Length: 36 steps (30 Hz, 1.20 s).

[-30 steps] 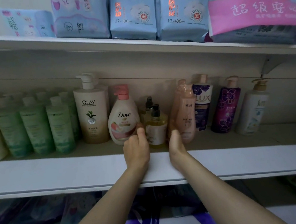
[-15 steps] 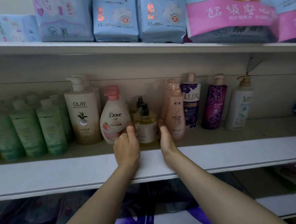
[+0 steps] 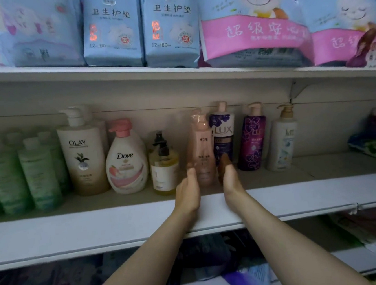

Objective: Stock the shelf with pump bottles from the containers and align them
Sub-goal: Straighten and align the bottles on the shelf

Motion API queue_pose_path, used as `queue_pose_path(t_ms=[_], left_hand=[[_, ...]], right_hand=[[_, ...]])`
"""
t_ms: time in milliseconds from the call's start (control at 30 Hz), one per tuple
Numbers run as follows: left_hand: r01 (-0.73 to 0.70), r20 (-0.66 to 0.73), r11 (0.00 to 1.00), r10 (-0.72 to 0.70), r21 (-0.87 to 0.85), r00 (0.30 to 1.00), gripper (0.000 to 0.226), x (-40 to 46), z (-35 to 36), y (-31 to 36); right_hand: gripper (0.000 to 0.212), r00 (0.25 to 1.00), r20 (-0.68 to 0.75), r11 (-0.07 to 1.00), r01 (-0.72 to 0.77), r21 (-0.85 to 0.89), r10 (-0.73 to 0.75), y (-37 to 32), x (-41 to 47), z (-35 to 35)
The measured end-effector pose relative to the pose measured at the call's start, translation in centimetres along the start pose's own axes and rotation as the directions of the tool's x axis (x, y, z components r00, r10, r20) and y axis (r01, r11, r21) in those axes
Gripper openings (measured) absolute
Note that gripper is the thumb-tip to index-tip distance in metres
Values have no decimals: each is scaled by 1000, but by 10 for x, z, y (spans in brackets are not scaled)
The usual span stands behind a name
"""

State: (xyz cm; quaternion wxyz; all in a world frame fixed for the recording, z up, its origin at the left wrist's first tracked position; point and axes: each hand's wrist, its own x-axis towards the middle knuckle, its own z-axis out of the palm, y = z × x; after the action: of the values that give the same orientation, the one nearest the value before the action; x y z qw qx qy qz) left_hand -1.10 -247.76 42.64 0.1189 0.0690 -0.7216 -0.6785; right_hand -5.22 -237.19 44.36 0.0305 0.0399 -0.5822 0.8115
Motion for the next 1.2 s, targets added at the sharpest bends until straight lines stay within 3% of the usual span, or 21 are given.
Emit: queue_pose_path(t_ms=[233,533,700,800,933,1200], left_hand=[[41,-13,998,-42,-41,999,82,1,2,1],[-29,-90,999,26,-40,996,85,4,-2,-6],[-46,-142,998,52,50,988,73,11,-1,-13],[-33,-145,997,43,69,988,75,12,0,-14],[-42,-129,996,52,73,990,79,12,0,-13],[-58,-126,991,74,123,989,78,13,-1,-12]], right_hand=[[54,996,71,998,-49,51,45,6,4,2],[57,990,123,996,-53,-74,62,17,17,-3],[55,995,-13,995,-103,-19,102,6,34,6],[51,997,-70,998,-43,44,46,-1,48,12],[52,996,-17,987,-79,142,82,-1,51,17],[49,999,-43,994,6,110,-1,8,56,23]])
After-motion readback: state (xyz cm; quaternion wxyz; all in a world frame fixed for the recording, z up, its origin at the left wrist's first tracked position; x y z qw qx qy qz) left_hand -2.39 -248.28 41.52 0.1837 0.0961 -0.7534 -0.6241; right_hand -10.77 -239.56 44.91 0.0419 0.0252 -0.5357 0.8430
